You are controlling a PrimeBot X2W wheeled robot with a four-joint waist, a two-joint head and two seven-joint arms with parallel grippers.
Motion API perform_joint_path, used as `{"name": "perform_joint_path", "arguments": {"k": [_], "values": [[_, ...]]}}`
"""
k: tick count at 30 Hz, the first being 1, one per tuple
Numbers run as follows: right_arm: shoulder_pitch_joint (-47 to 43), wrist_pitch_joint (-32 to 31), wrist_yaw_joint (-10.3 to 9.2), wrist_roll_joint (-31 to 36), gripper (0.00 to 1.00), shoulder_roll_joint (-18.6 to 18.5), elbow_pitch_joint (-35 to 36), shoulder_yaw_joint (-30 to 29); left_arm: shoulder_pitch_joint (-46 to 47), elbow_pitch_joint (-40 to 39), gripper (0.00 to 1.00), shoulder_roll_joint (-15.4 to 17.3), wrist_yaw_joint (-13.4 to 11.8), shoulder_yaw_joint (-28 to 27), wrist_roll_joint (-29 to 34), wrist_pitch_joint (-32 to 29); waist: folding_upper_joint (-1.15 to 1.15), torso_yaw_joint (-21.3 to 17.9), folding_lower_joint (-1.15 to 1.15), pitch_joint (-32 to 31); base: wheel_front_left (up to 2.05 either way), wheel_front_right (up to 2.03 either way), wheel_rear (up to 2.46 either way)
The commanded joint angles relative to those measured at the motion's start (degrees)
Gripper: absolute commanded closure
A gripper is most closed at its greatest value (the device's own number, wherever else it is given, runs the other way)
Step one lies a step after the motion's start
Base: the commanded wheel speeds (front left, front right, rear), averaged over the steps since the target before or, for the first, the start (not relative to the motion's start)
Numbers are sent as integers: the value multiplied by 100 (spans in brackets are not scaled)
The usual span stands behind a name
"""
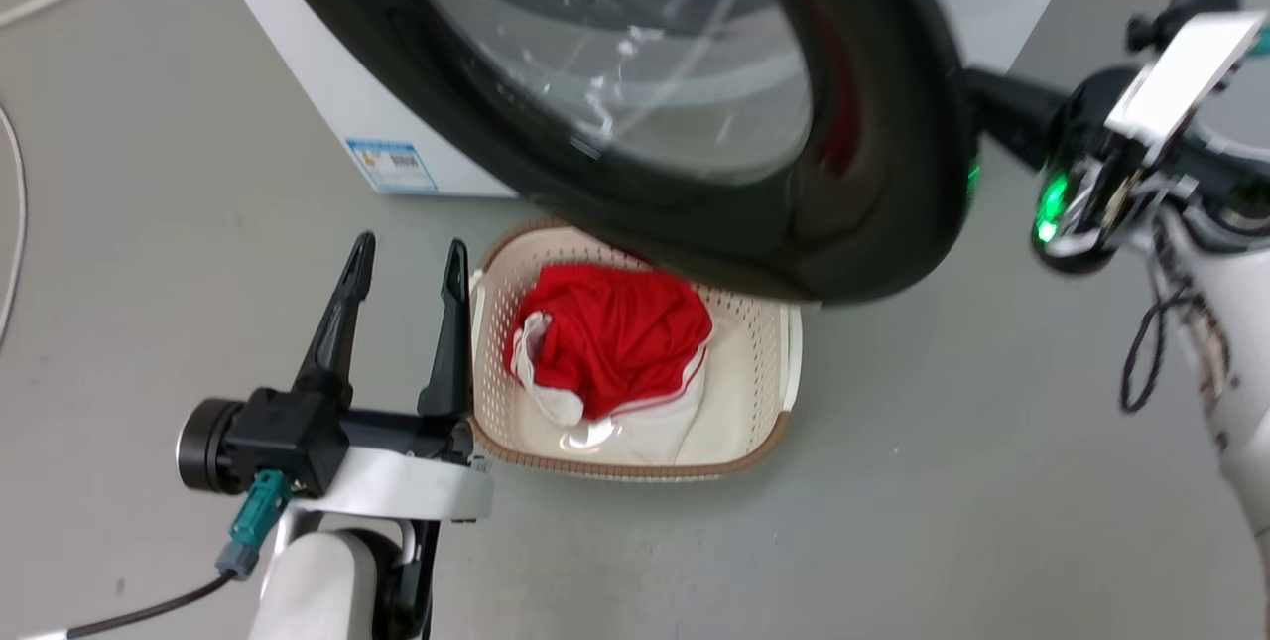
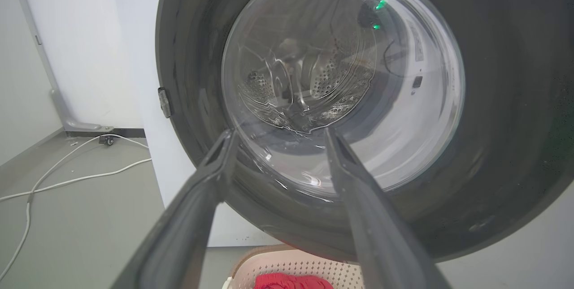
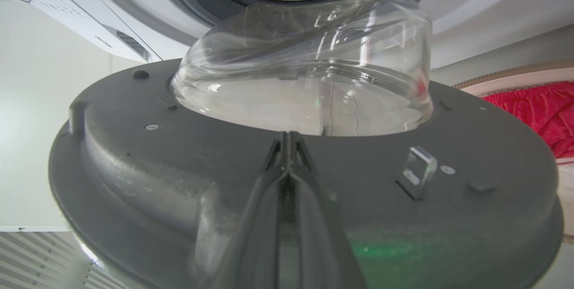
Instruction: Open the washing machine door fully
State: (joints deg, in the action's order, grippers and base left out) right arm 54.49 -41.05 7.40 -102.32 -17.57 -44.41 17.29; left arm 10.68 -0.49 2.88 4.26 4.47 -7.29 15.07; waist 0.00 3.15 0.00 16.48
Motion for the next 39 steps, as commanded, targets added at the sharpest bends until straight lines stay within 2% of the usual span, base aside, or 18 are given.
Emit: {"name": "perform_joint_path", "arguments": {"k": [1, 12, 29, 35, 39], "values": [[-226, -40, 16, -37, 100, 94, 101, 42, -101, 27, 0, -1, -45, 2, 21, 15, 0, -51, 0, -269, 0, 0, 0], [-1359, -87, 16, -178, 100, 469, 862, 287, -488, 208, 0, 0, -109, 81, 23, 15, 0, -115, 0, -877, 0, 0, 0], [-2491, -55, 15, -156, 100, 1067, 1758, 925, -808, 329, 0, 0, -162, 173, -6, 15, 0, 0, 0, -1358, 0, 0, 0], [-2688, 198, 15, -101, 100, 1190, 1995, 1000, -802, 310, 0, -1, -177, 172, -19, 15, 0, 49, 0, -1336, 0, 0, 0], [-2799, 756, 15, 93, 100, 1188, 2129, 835, -813, 334, 0, 0, -194, 170, -23, 15, 0, 60, 0, -1354, 0, 0, 0]]}}
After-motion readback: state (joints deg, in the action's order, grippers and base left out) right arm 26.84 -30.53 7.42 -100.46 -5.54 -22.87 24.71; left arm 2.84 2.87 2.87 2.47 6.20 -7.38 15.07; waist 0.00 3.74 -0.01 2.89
